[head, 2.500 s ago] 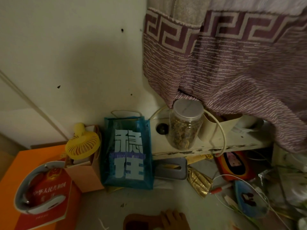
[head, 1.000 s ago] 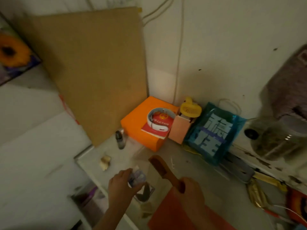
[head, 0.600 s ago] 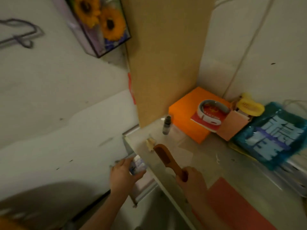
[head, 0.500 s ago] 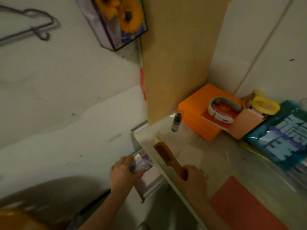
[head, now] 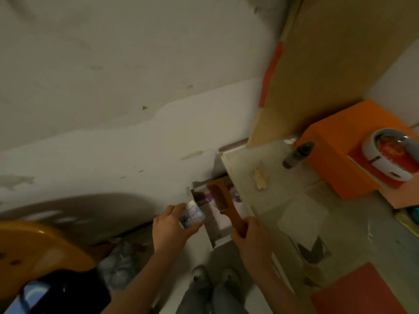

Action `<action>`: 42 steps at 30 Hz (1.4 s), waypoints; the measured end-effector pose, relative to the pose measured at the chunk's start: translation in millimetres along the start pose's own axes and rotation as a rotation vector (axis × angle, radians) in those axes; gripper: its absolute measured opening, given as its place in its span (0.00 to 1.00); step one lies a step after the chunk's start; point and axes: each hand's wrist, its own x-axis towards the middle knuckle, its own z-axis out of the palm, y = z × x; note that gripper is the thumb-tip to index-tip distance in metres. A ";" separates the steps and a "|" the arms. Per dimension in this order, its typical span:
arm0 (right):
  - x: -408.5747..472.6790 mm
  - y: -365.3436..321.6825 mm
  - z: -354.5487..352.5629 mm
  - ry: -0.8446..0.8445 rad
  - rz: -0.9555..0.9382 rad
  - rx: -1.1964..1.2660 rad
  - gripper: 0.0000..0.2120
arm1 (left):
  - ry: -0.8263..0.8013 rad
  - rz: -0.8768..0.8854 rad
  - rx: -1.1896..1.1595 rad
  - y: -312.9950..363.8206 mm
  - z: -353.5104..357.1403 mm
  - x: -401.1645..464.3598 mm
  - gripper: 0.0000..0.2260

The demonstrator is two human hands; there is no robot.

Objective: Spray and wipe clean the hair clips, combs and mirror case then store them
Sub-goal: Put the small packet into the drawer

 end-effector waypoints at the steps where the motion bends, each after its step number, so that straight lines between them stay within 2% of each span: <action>1: 4.5 1.3 7.6 0.000 -0.010 0.000 0.10 | -0.002 -0.021 -0.012 -3.6 3.0 1.1 0.29; 8: 39.3 26.9 67.4 0.015 -0.037 -0.008 0.10 | 0.033 -0.111 -0.144 -38.0 39.6 12.1 0.27; 19: 91.7 93.0 149.2 0.047 -0.021 -0.015 0.12 | 0.082 -0.268 -0.473 -93.1 122.8 10.6 0.27; 33: 159.1 140.6 224.5 0.055 0.022 -0.137 0.12 | 0.055 -0.339 -0.547 -140.0 201.9 14.9 0.26; 38: 185.7 139.5 246.3 0.007 0.037 -0.209 0.14 | 0.045 -0.395 -0.568 -151.8 220.9 15.8 0.26; 42: 199.6 138.2 261.2 -0.036 0.035 -0.278 0.17 | 0.035 -0.409 -0.554 -159.2 227.7 16.7 0.29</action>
